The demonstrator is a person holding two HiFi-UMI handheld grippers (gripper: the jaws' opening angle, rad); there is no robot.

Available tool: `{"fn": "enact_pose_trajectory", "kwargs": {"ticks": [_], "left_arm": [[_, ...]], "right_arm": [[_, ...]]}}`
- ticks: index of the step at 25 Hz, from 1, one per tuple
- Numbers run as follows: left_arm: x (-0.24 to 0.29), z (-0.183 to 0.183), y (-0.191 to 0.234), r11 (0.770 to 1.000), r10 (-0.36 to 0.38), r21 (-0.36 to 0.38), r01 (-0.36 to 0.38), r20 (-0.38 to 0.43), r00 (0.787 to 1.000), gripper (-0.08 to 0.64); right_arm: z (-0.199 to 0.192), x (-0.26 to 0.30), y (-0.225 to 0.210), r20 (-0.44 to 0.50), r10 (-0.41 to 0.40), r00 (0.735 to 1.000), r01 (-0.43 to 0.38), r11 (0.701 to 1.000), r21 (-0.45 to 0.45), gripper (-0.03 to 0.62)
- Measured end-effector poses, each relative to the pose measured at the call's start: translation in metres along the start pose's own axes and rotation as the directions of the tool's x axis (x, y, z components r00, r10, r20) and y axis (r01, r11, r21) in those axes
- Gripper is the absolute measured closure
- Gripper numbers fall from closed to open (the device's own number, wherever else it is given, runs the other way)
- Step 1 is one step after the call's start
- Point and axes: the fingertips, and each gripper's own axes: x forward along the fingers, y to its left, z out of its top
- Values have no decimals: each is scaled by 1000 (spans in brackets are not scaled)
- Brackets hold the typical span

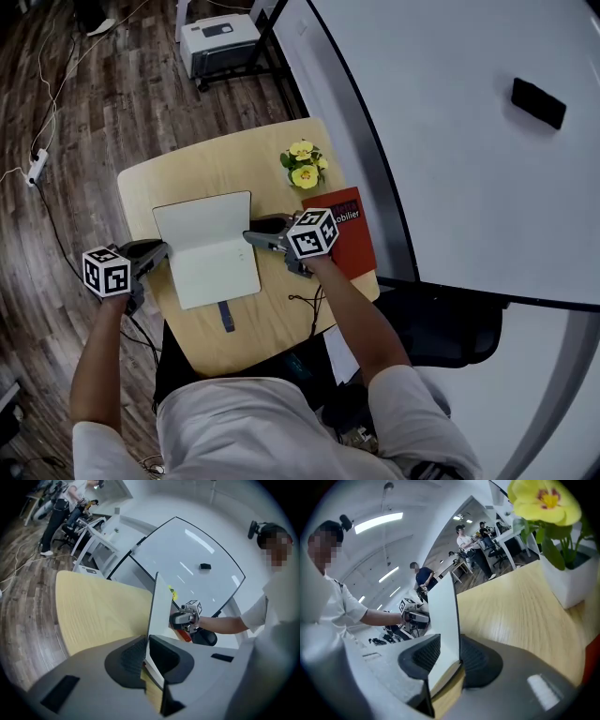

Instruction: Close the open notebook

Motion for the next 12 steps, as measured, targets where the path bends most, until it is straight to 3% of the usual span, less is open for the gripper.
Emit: {"fn": "enact_pose_trajectory", "kwargs": {"ticks": [2, 3, 4, 12], "left_arm": [[0, 0, -2, 998, 16, 59, -16, 4, 1000, 529], [0, 0, -3, 996, 21, 85, -21, 7, 1000, 529], [0, 0, -5, 994, 24, 107, -25, 11, 1000, 529], [-1, 1, -14, 965, 60, 255, -63, 19, 998, 531]], "right_arm": [[-1, -2, -1, 9, -30, 1000, 30, 998, -50, 464], [-1, -4, -2, 17, -48, 999, 49, 996, -71, 524], [-1, -6, -4, 24, -61, 998, 62, 994, -88, 544], [-5, -11, 4, 54, -94, 994, 105, 961, -256, 548]]}}
